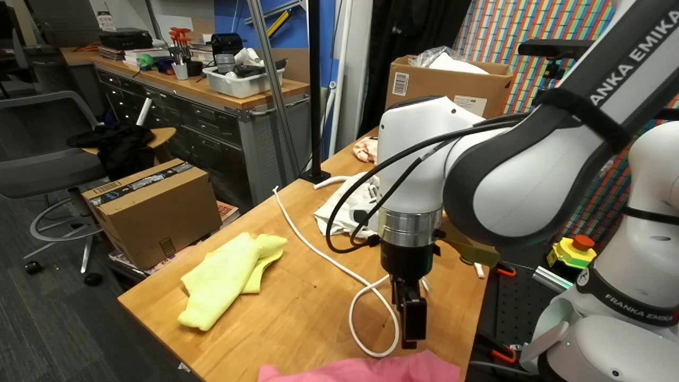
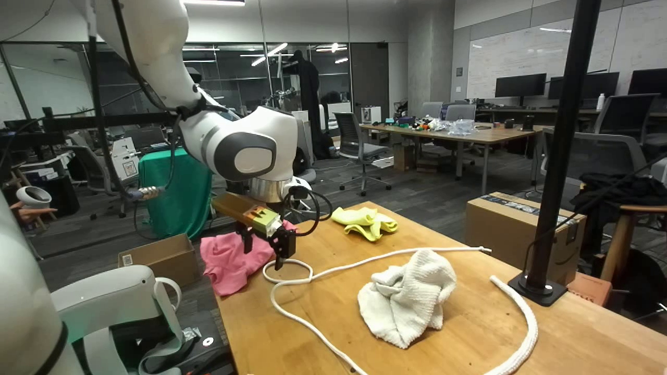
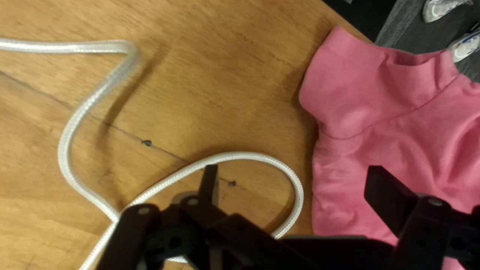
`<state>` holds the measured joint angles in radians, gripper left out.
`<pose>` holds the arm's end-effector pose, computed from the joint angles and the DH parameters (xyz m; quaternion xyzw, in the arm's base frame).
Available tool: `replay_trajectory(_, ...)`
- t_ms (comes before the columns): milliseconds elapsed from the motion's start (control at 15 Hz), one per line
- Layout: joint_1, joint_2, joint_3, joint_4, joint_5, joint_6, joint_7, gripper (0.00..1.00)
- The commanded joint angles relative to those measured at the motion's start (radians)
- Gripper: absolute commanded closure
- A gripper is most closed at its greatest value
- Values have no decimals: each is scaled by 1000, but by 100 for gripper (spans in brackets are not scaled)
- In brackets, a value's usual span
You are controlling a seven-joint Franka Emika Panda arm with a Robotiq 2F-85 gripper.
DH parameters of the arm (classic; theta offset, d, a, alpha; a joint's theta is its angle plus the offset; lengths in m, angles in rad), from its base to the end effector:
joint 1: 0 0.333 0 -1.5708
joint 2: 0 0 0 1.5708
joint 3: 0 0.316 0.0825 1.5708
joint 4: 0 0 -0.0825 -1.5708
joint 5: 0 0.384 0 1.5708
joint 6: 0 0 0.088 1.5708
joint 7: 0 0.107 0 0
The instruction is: Separate all the items on the table.
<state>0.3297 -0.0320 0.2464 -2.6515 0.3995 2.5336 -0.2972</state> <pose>0.3491 0.2207 0.2448 -0.9587 -0.2622 0.0557 0.0955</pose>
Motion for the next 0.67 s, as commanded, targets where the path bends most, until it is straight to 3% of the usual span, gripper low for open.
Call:
replay_trajectory(0, -11, 34, 17, 5, -43, 65, 25, 0)
replay_trajectory(333, -18, 56, 18, 2, -83, 134, 39, 0)
replay_trajectory(600, -28, 72, 12, -5, -179, 206, 92, 0)
